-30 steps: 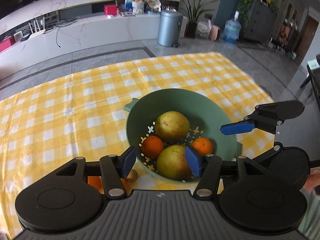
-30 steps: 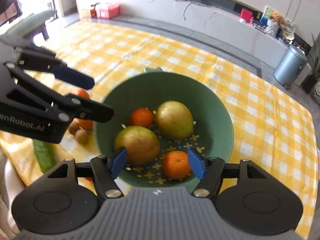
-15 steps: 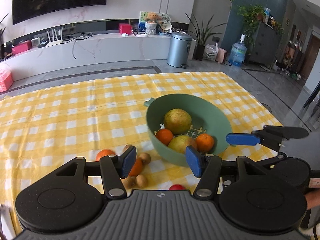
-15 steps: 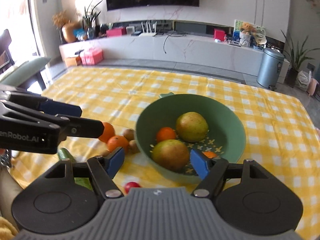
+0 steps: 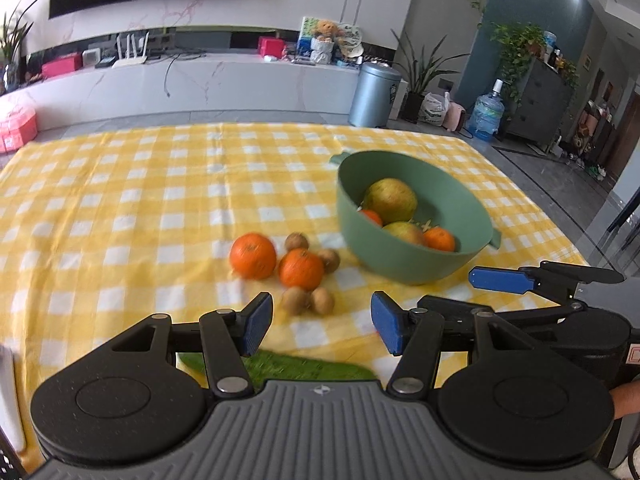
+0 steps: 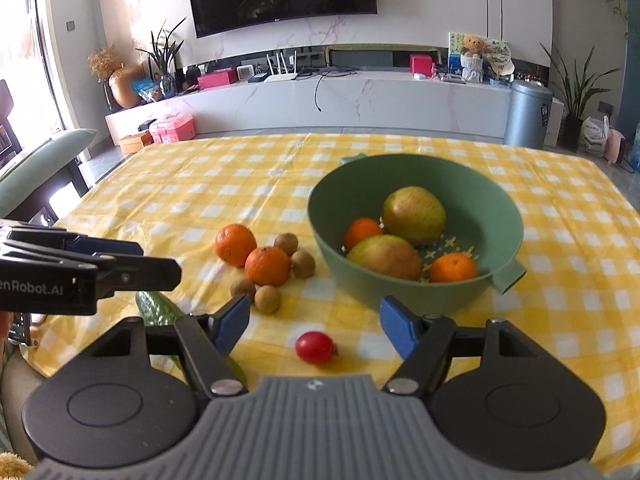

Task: Organize fruits
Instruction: 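Withdraw both tools from the colander toward the remaining oranges, then grasp an orange with the left tool while the right tool grasps another orange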

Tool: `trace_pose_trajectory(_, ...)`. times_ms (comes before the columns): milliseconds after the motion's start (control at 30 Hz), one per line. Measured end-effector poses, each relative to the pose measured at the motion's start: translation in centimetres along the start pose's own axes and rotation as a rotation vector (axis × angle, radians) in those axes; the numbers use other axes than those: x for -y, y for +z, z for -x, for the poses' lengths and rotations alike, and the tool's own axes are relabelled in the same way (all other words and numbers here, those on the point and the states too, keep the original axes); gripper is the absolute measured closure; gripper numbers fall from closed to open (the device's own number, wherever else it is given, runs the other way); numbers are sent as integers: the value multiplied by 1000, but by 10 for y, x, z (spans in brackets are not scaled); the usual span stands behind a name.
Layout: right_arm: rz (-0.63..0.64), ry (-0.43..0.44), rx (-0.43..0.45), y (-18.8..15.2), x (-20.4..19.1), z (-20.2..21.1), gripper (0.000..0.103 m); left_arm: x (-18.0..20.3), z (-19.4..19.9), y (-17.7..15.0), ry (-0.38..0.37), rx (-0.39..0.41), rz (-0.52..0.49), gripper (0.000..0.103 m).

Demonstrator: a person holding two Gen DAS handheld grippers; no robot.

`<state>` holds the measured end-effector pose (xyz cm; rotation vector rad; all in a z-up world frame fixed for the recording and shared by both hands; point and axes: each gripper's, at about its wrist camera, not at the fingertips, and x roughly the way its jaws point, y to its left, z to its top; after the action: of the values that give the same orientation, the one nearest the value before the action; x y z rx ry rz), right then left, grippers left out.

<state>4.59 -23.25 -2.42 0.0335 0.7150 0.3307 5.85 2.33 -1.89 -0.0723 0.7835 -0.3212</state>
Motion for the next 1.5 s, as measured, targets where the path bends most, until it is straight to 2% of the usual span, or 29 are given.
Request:
trace_pose_trajectory(267,-32,26,-28,-2,-8,-23,42,-24,-10,-6,57,-5,72,39)
trace_pose_trajectory(367,-40,37,-41,1,-15,-36,49,-31,-17,-4,75,-1,74,39)
trace_pose_trajectory(567,-40,43,-24,7,-29,-58,55,-41,-29,4,76,-8,73,40)
trace_pose_trajectory(833,-35,4,-24,7,-39,-87,63,-49,-49,15,58,-15,52,44)
trace_pose_trajectory(1000,-52,-10,-28,11,-43,-102,63,-57,-58,18,55,-26,61,45)
trace_pose_trajectory(1500,-77,-15,-51,19,-45,-127,63,-69,-95,32,-18,-72,111,50)
